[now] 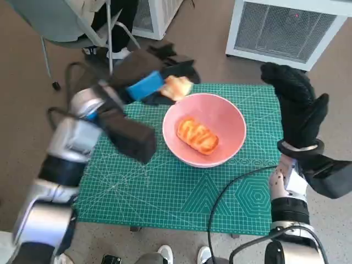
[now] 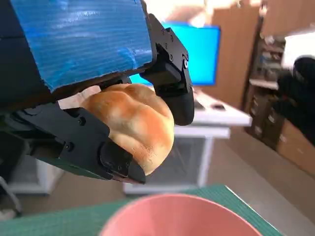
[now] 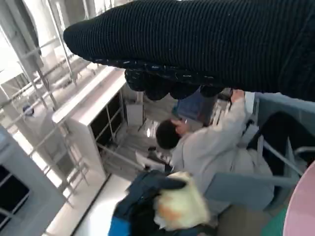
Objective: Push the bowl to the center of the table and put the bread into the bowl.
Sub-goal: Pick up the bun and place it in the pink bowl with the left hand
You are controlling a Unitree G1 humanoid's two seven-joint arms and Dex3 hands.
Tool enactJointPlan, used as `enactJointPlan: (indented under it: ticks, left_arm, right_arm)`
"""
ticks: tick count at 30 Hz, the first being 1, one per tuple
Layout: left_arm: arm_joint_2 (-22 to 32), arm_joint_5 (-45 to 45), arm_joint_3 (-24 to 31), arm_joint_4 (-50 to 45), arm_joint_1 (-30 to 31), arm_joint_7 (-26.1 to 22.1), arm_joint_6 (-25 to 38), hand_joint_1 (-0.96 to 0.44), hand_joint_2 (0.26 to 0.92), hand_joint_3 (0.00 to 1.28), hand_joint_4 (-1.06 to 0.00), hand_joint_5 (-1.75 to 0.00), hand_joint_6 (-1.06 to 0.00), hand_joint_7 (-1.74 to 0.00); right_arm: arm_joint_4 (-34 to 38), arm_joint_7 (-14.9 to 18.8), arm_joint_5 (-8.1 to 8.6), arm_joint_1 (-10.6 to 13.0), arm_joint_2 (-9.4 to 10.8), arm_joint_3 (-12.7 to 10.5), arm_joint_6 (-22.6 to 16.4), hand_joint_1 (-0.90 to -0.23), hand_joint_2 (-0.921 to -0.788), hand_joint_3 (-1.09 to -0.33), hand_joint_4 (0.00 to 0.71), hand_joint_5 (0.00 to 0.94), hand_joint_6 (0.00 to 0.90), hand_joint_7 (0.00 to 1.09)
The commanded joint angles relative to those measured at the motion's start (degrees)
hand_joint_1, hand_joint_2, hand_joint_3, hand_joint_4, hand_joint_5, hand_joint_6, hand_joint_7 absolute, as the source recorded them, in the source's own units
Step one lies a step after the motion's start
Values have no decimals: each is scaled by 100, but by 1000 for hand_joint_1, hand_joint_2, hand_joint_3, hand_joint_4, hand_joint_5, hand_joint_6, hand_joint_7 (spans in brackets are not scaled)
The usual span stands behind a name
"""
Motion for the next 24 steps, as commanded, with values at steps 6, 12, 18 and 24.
enactJointPlan:
  ticks: [6,12,18,24]
  left_arm:
    - [-712,2,-354,2097,-839,-524,-134,-46,907,180,-443,-1083,-401,-1076]
    - [-884,-36,-443,2396,-1007,-1265,297,-180,896,41,-125,-144,-91,-459]
    - [-876,-35,-433,2230,-918,-1342,312,-282,884,13,-23,-15,-30,-379]
    - [-811,-102,-355,2029,-681,-1058,38,-364,901,15,-2,-1,-7,-322]
  right_arm:
    - [-85,-51,-81,262,-129,-57,-53,-629,-921,-742,383,0,342,25]
    - [-267,-202,-184,348,-133,-52,-73,-620,-921,-748,381,0,340,24]
    - [-371,-335,-249,372,-136,-40,-35,-617,-921,-752,386,2,338,23]
    - [-378,-400,-247,340,-125,-29,-10,-618,-921,-753,388,3,338,22]
